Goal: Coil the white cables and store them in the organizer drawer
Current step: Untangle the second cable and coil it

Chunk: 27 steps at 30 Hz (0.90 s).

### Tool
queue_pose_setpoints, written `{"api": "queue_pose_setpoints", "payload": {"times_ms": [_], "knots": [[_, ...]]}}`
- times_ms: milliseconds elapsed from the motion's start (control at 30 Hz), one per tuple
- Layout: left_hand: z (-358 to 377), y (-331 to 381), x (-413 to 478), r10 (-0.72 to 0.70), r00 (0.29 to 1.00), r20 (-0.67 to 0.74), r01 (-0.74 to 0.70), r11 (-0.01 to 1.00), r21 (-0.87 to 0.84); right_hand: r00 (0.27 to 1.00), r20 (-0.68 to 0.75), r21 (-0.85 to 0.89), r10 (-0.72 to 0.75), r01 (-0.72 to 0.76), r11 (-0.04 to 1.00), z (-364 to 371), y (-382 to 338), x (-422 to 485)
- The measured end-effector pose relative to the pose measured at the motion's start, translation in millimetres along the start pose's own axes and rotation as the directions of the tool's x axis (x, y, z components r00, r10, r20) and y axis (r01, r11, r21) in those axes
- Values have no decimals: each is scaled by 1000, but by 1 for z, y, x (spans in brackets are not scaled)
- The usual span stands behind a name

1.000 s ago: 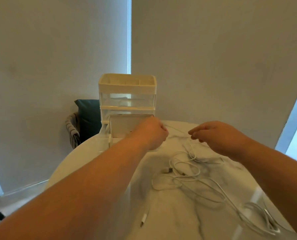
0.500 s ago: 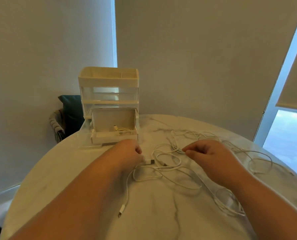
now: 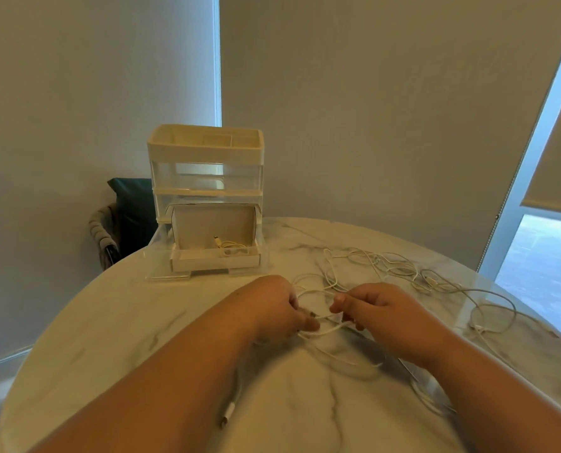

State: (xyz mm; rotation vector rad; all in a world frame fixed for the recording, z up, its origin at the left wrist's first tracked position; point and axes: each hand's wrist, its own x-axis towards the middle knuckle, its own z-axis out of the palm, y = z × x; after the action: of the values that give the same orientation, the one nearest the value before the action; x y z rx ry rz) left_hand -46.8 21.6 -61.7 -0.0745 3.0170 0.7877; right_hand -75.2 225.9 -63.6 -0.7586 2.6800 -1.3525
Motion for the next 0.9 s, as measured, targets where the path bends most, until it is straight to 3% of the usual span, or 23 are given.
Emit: {"api": "queue_pose_setpoints", "payload": {"times_ms": [133,233,333,433,533,600,733,800,900], "knots": [[-6,1,1,16,1000,-19,-17,1000,-23,976,193,6,-96,97,995,-6,-2,-5],[-12,0,-2,28,986,-162,-64,972,-225,991,14,-24,-132,132,991,-7,-2,-2],[-15,8,-11,171,964,-204,-237,902,-360,974,-197,110,-114,138,984,-6,0,2],[-14,19,-19,306,931,-201,-361,862,-357,933,-351,278,-78,184,943,-7,-1,3],[-11,25,-19,322,887,-331,-424,852,-307,908,-413,322,-69,216,922,-11,-5,3],[-12,24,-17,254,851,-459,-441,821,-362,946,-316,367,-76,195,910,-17,-6,1],[-19,17,-14,130,711,-691,-483,805,-345,994,78,552,-78,22,833,-35,-6,-6],[-22,11,-11,77,666,-742,-488,798,-354,993,111,578,-48,-25,815,-44,-5,-8],[-25,-1,-6,-17,650,-759,-408,835,-368,998,50,721,-35,-11,693,-53,-6,-8]]}}
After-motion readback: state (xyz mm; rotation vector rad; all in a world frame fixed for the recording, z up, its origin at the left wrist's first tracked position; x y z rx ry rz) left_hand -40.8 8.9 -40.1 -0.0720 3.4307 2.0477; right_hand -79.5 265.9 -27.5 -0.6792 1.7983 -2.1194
